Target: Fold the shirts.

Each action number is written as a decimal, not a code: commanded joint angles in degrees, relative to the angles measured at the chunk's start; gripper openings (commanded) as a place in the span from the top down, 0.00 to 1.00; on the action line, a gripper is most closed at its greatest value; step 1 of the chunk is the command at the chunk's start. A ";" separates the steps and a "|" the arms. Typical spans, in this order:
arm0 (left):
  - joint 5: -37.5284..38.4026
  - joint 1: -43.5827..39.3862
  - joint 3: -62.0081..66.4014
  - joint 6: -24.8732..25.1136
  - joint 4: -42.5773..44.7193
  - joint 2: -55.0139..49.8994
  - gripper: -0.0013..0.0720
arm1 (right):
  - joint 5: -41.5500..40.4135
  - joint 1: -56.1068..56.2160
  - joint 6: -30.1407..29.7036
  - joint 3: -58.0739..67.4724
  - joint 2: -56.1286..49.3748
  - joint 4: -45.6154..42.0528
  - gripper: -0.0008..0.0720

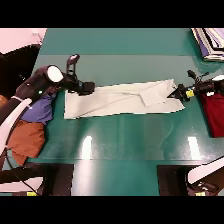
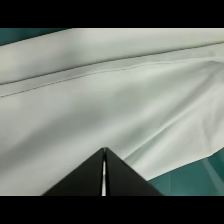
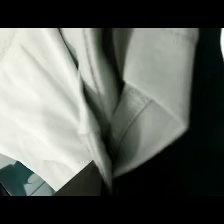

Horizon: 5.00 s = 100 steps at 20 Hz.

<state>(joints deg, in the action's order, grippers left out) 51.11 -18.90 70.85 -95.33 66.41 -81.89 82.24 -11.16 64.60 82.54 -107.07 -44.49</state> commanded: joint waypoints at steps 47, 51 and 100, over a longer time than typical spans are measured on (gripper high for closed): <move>21.03 26.05 24.68 8.37 9.18 8.55 0.95 | -11.96 41.48 4.07 10.67 7.13 6.84 0.23; 20.83 25.51 24.65 8.39 7.74 8.44 0.95 | -15.41 29.00 7.04 -5.95 12.13 7.52 0.13; 11.04 -1.11 24.57 5.31 4.98 7.96 0.95 | -5.20 -28.20 17.14 32.68 14.97 -3.78 0.97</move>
<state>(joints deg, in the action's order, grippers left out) 62.22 -19.97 95.42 -89.95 71.29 -73.91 73.45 -38.74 80.53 110.54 -92.16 -48.62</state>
